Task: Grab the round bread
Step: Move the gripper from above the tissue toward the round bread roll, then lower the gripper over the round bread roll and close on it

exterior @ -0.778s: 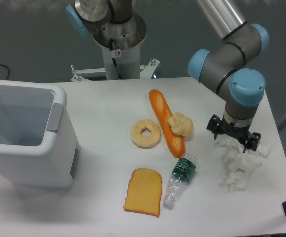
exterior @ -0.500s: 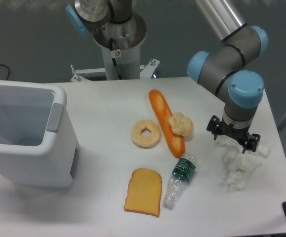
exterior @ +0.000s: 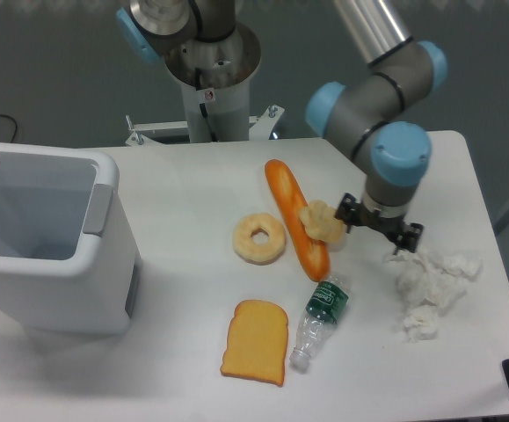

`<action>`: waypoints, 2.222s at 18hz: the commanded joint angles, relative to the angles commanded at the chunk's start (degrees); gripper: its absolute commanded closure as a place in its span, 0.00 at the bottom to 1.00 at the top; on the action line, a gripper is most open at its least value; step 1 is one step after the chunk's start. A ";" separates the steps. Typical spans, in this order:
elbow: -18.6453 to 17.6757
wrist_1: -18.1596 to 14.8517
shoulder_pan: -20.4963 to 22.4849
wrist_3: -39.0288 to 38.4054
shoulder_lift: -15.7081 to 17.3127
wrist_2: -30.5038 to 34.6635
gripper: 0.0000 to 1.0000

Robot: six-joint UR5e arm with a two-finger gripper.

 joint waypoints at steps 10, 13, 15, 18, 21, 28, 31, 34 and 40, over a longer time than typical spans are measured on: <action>-2.03 -0.35 -0.09 -3.43 2.02 -0.18 0.00; -1.94 -1.14 0.09 -4.21 3.51 -0.27 0.00; -2.20 -2.28 -0.35 -7.10 4.13 -0.53 0.00; -2.73 -2.46 -2.54 -10.71 4.75 -0.44 0.00; -3.34 -2.37 -3.78 -11.69 4.40 -0.27 0.00; -3.78 -1.58 -3.26 -11.51 1.15 1.04 0.15; -3.52 -1.58 -2.90 -11.43 0.53 3.24 0.38; -2.91 -1.67 -2.29 -11.16 0.71 3.43 0.80; -0.27 -1.76 -2.29 -11.25 1.50 3.60 1.00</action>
